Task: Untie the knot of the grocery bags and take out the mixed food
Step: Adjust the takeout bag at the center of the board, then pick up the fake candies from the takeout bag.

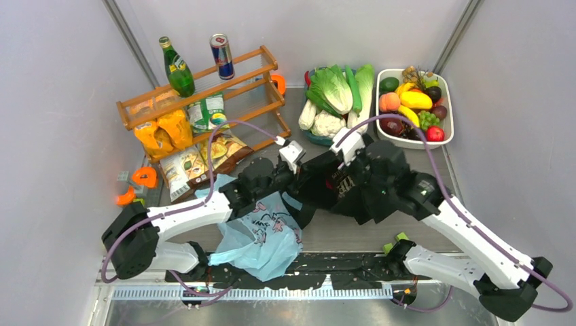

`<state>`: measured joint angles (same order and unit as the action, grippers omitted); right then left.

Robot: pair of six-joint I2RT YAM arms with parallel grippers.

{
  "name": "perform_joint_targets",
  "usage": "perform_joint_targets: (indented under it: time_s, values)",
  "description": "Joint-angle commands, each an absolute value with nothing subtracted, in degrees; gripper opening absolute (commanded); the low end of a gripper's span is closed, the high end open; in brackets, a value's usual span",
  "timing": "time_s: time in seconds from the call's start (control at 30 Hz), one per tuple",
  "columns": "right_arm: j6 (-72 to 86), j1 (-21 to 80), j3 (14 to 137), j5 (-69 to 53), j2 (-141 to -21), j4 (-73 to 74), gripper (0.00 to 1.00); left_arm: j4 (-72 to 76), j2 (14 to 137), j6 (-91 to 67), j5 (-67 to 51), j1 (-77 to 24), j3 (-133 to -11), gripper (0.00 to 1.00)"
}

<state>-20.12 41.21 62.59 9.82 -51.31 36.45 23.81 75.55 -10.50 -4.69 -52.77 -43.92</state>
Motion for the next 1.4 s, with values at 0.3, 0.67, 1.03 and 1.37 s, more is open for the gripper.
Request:
perform_joint_targets:
  time_s: [0.3, 0.67, 1.03, 1.37]
  values:
    - [-3.15, 51.80, 54.59, 14.00, -52.06, 13.60, 0.05, 3.24, 57.43, -15.47, 14.74, -52.25, -35.93, 0.64]
    - [10.05, 52.14, 46.82, 3.84, -50.18, 5.88, 0.05, 4.11, 37.86, -18.21, 3.56, -55.71, -32.60, 0.65]
    - [14.30, 54.67, 47.61, 11.14, -53.58, 1.68, 0.05, 17.04, 51.30, -21.29, 0.60, -64.92, -29.25, 0.55]
    - [1.86, 54.66, 62.14, 18.35, -50.65, 11.92, 0.05, 24.15, 74.36, -16.31, 0.98, -72.28, -35.54, 0.48]
